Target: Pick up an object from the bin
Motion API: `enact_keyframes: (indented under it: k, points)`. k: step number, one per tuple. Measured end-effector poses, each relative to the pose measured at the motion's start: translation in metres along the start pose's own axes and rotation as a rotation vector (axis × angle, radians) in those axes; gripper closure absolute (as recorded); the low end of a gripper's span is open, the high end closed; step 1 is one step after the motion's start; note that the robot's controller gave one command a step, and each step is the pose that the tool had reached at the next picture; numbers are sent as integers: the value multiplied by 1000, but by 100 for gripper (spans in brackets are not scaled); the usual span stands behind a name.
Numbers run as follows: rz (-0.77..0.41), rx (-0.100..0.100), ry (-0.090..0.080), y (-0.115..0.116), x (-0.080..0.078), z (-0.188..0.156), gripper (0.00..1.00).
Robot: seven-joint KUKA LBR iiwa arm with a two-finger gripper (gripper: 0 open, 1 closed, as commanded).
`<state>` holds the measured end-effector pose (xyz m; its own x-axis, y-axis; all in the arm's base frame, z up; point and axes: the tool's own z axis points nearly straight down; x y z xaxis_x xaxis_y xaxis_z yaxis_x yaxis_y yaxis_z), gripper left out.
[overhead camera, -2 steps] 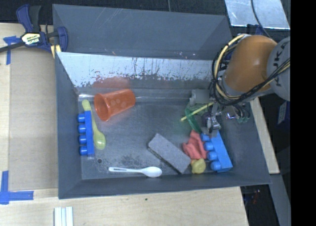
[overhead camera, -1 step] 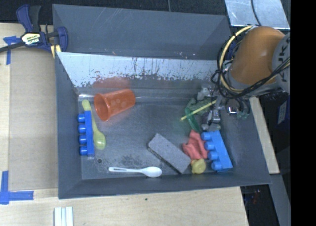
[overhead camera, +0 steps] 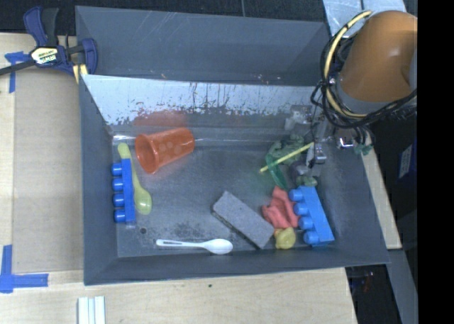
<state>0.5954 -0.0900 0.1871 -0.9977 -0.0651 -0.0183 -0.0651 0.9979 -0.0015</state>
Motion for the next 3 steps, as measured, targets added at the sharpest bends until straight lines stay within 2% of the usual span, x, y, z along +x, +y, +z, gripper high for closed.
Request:
enact_keyframes:
  k: [1,2,3]
  points:
    - [80,1,1,-10,4,59,0]
    - [122,3,-21,-9,-4,103,0]
    - [135,3,-30,-21,-10,110,100]
